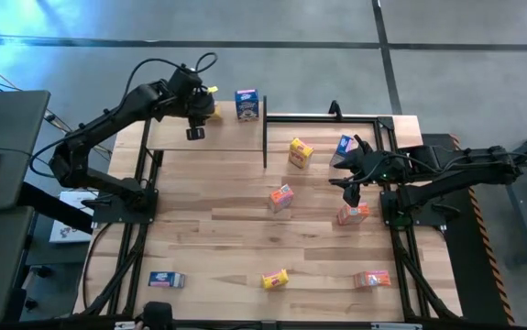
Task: Stack cereal on shelf
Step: Put the middle yellow cereal box on the shelf
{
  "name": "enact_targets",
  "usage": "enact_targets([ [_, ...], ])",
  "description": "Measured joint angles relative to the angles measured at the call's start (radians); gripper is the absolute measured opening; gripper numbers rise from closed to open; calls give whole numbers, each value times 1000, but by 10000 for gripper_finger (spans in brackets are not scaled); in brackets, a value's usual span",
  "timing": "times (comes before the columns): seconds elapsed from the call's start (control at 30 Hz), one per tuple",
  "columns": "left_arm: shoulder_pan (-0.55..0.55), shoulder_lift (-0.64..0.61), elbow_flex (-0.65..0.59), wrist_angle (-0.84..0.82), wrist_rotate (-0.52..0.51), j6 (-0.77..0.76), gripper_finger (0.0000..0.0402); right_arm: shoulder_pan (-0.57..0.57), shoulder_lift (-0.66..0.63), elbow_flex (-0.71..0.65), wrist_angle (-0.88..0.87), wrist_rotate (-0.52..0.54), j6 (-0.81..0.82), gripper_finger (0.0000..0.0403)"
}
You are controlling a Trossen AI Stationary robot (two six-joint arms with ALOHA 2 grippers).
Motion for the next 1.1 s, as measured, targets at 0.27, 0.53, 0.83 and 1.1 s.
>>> enact_targets([
  [0.27, 40, -2, 0, -28, 38, 5, 154, 0, 0, 0, 0, 0, 0, 223],
  [0.53, 40, -2, 0, -29, 51, 11, 157, 0, 0, 0, 0, 0, 0, 223],
  [0.83, 65, -2, 0, -24, 62, 11, 208, 0, 0, 0, 0, 0, 0, 223],
  [1.1, 72, -2, 0, 4, 60, 11, 228, 0, 0, 0, 0, 0, 0, 223],
])
